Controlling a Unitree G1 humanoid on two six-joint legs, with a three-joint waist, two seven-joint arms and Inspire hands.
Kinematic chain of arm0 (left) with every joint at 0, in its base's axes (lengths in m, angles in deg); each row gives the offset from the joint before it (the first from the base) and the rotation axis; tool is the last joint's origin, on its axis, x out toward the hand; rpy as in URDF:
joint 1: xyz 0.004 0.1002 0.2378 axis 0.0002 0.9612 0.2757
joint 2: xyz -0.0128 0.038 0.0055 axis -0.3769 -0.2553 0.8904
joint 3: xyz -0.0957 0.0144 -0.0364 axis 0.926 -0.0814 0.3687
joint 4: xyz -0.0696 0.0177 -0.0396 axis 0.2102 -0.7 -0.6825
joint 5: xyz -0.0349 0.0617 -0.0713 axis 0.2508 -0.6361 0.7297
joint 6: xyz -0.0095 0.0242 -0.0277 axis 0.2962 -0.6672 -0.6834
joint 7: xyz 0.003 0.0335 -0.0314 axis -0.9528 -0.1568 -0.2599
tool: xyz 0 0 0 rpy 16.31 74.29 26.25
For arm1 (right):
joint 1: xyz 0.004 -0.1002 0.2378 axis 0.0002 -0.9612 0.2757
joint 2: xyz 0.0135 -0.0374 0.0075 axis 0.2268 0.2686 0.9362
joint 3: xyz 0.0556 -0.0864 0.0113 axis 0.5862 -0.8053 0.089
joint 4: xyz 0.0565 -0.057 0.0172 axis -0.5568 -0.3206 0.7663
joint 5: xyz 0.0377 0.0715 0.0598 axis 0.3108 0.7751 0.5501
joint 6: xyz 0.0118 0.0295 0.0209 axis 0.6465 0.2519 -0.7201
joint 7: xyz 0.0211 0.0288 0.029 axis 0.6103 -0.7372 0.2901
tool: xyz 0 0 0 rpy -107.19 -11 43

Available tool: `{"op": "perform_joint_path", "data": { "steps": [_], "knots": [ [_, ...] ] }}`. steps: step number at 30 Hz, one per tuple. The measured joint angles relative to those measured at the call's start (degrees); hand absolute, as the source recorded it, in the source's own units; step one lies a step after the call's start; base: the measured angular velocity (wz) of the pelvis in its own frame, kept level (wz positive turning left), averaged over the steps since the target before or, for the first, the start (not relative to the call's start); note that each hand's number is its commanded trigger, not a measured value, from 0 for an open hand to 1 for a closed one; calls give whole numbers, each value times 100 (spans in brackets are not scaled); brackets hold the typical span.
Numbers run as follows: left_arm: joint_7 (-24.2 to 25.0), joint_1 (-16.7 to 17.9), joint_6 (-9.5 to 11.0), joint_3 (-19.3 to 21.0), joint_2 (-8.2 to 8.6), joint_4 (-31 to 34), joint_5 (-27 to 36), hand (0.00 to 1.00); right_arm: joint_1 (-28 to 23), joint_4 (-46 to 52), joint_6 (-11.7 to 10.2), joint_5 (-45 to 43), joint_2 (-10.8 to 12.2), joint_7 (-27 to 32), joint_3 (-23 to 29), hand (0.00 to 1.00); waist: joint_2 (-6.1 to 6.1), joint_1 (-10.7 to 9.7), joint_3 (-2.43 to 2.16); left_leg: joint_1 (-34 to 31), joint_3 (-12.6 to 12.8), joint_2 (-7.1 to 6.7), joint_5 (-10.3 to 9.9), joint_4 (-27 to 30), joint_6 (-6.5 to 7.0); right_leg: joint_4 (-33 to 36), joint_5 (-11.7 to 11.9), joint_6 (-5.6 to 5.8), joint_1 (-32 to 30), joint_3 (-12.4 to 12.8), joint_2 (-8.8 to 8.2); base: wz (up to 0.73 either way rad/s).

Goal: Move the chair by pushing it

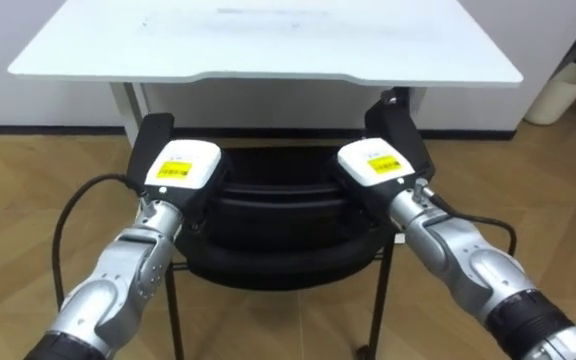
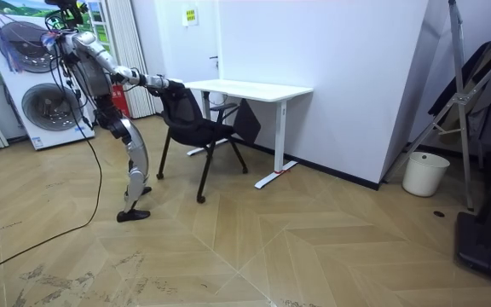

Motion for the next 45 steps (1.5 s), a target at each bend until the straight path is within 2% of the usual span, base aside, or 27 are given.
{"op": "perform_joint_path", "data": {
  "steps": [5, 7, 8, 9, 11, 12, 13, 15, 17, 18, 20, 21, 22, 24, 26, 27, 29, 31, 33, 34, 37, 39, 44, 45],
  "knots": [
    [43, 1, 99, 37, -11, 23, -59, 100, -133, 128, 6, -9, -34, 63, 35, 100, -41, -16, -13, 40, 5, -98, -9, -159, 14, -13, 79, 75, -90, 99, -72, -7],
    [137, 12, 82, 45, -14, 82, -60, 100, -135, 118, 2, -5, -32, 67, 40, 100, -61, -3, -5, 86, 96, -123, -15, -184, 25, -31, 129, 123, -104, 194, -110, -16],
    [155, 26, 80, 45, -13, 96, -61, 100, -138, 111, -6, -2, -33, 60, 39, 100, -59, 8, -8, 105, 140, -122, -34, -183, 59, -31, 134, 134, -102, 220, -122, -18],
    [206, 36, 71, 46, -13, 143, -68, 100, -152, 112, -38, 1, -55, 56, 40, 100, -58, 0, -10, 138, 229, -123, -98, -196, 160, -19, 140, 163, -105, 247, -145, -13],
    [268, 36, 67, 48, -24, 198, -71, 100, -153, 130, -54, 22, -86, 57, 40, 100, -92, 3, -54, 144, 398, -152, -160, -281, 234, 38, 150, 221, -213, 305, -228, -12],
    [289, 35, 68, 71, -28, 231, -78, 100, -151, 144, -53, 24, -84, 74, 51, 100, -137, 20, -77, 150, 484, -230, -207, -342, 266, 161, 142, 261, -327, 358, -313, -27],
    [306, 35, 73, 96, -22, 234, -91, 100, -151, 147, -50, 24, -80, 97, 51, 100, -166, 50, -76, 182, 585, -295, -248, -360, 329, 288, 137, 290, -415, 414, -420, -31],
    [345, 33, 80, 118, -15, 244, -91, 100, -150, 154, -47, 28, -85, 106, 51, 100, -170, 94, -76, 193, 714, -331, -372, -284, 403, 464, 128, 338, -514, 452, -550, -36],
    [378, 31, 83, 132, -15, 260, -91, 100, -143, 154, -47, 41, -85, 94, 51, 100, -173, 141, -74, 183, 796, -331, -498, -130, 456, 695, 118, 362, -592, 383, -664, -23],
    [406, 16, 89, 147, -8, 261, -94, 100, -143, 148, -47, 40, -82, 87, 56, 100, -166, 132, -72, 138, 781, -321, -573, -9, 495, 781, 121, 368, -587, 260, -729, 0],
    [404, -7, 137, 173, -13, 243, -150, 100, -144, 127, -43, 55, -60, 86, 60, 100, -180, 133, -54, 114, 782, -290, -619, 70, 528, 785, 138, 399, -562, 136, -777, -2],
    [402, -75, 204, 175, -16, 169, -161, 100, -143, 105, -38, 95, -62, 110, 61, 100, -181, 151, -28, 116, 783, -284, -624, 89, 540, 753, 147, 417, -536, 84, -795, 0],
    [399, -134, 246, 172, -17, 97, -163, 100, -143, 96, -18, 104, -54, 129, 61, 100, -175, 174, 3, 110, 773, -276, -628, 112, 550, 725, 153, 428, -518, 80, -794, 0],
    [393, -234, 309, 185, -20, 6, -162, 100, -137, 95, 33, 110, -24, 180, 72, 100, -162, 165, 26, 53, 757, -244, -618, 130, 564, 646, 183, 457, -525, 47, -757, 2],
    [376, -379, 354, 186, -25, -92, -164, 100, -85, 88, 93, 108, 14, 217, 109, 100, -114, 189, 57, -83, 698, -191, -611, 214, 554, 592, 237, 441, -595, 37, -647, 0],
    [348, -463, 402, 209, -21, -175, -183, 100, 0, 14, 73, 111, 28, 216, 132, 100, -96, 225, 91, -121, 654, -183, -570, 212, 560, 532, 262, 438, -610, 55, -582, 0],
    [347, -586, 499, 269, 24, -280, -278, 100, 37, -55, 61, 155, 33, 277, 154, 100, -101, 315, 92, -217, 580, -178, -505, 179, 556, 449, 325, 410, -696, 61, -505, -5],
    [269, -711, 589, 324, -10, -414, -303, 100, 184, -206, 78, 169, 125, 327, 154, 100, -108, 350, 98, -330, 416, -164, -450, 157, 525, 310, 427, 348, -749, 47, -368, -9],
    [226, -796, 658, 399, -20, -518, -365, 100, 305, -312, 76, 165, 189, 324, 154, 100, -112, 373, 102, -388, 400, -102, -426, 153, 499, 249, 471, 311, -783, 41, -289, -7],
    [212, -843, 704, 475, -20, -569, -406, 100, 391, -381, 77, 164, 236, 309, 154, 100, -135, 374, 120, -414, 370, -86, -408, 150, 482, 240, 476, 297, -789, 36, -262, 0],
    [129, -1004, 796, 478, -58, -730, -409, 100, 507, -442, 86, 182, 287, 246, 175, 100, -159, 335, 137, -488, 261, -64, -375, 144, 443, 176, 472, 275, -788, -64, -213, 12],
    [101, -1076, 788, 481, -75, -771, -409, 100, 588, -466, 133, 182, 313, 207, 176, 100, -187, 336, 155, -508, 257, -60, -355, 124, 421, 177, 463, 240, -807, -80, -200, 8],
    [-22, -1085, 700, 479, -83, -727, -405, 100, 658, -417, 190, 180, 322, 170, 184, 100, -202, 296, 145, -587, 121, -62, -312, 123, 355, 209, 367, 159, -839, -175, -170, 7],
    [-31, -1081, 673, 474, -83, -724, -399, 100, 671, -417, 188, 180, 325, 166, 183, 100, -193, 295, 141, -585, 98, -42, -303, 130, 329, 210, 322, 105, -831, -172, -140, 4]
  ]
}}
